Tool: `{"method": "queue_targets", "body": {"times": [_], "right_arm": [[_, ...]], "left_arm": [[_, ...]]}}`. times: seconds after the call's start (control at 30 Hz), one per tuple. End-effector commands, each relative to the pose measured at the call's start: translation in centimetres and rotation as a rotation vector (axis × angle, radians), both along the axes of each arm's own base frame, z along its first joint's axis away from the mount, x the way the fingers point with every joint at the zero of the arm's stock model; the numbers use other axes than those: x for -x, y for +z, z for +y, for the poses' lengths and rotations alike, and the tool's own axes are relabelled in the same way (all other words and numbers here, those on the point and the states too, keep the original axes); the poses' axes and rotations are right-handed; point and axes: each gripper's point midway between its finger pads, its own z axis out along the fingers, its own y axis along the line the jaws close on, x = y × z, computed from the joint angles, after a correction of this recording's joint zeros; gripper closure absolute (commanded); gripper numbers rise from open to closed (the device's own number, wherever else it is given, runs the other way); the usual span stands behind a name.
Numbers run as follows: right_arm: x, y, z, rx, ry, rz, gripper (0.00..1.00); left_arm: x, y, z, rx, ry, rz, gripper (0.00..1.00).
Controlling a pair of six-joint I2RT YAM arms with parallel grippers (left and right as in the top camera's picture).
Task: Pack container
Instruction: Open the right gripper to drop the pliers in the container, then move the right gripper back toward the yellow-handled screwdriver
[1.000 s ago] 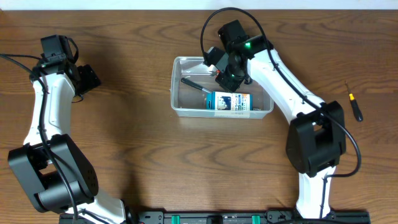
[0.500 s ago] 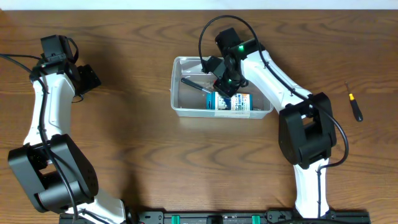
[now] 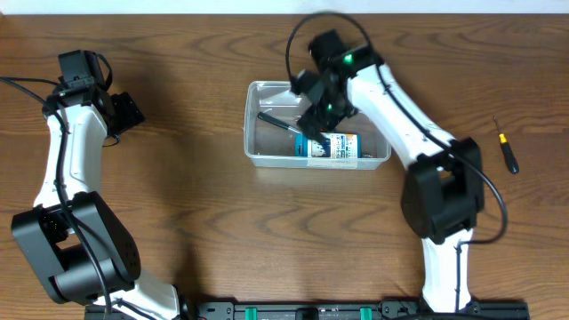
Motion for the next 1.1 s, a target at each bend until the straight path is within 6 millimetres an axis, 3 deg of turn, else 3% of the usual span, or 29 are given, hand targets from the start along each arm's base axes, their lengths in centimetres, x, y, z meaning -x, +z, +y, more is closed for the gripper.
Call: {"method": "queue_targets", "body": {"times": [0.0, 0.13, 0.23, 0.33, 0.5, 0.63, 0.8, 0.9, 1.07], "right_arm": [[-2.6, 12.5, -4.7, -0.007, -0.185, -0.297, 0.01], [-2.4, 19.2, -13.2, 0.068, -0.339, -0.450, 0.01], [-0.8, 21.5, -20.1, 0.108, -0.462, -0.469, 0.01], [1.2, 21.5, -26.9, 0.149, -0.620, -0.423, 0.01], [4.0, 19.5, -35.5, 0.197, -0.819, -0.324, 0.03], [4.7, 17.0, -38.8, 0.131, -0.860, -0.254, 0.11], [5.1, 12.4, -43.0, 0.124, -0.935, -0.146, 0.18], [4.7, 8.8, -44.2, 0.102, -0.947, -0.064, 0.21], [4.0, 3.3, -44.4, 0.072, -0.928, 0.069, 0.24]], "left_arm": [[-0.4, 0.4, 0.4, -0.013, 0.008, -0.007, 0.02], [-0.4, 0.4, 0.4, -0.013, 0.008, -0.007, 0.02], [-0.4, 0.4, 0.4, -0.013, 0.008, -0.007, 0.02], [-0.4, 0.4, 0.4, -0.013, 0.009, -0.007, 0.02], [-0.4, 0.4, 0.4, -0.013, 0.008, -0.007, 0.02], [-0.4, 0.4, 0.4, -0.013, 0.008, -0.007, 0.02], [-0.4, 0.4, 0.4, -0.013, 0.008, -0.007, 0.02], [-0.4, 0.4, 0.4, -0.013, 0.008, -0.007, 0.02], [-0.4, 0.4, 0.4, -0.013, 0.008, -0.007, 0.02]]}}
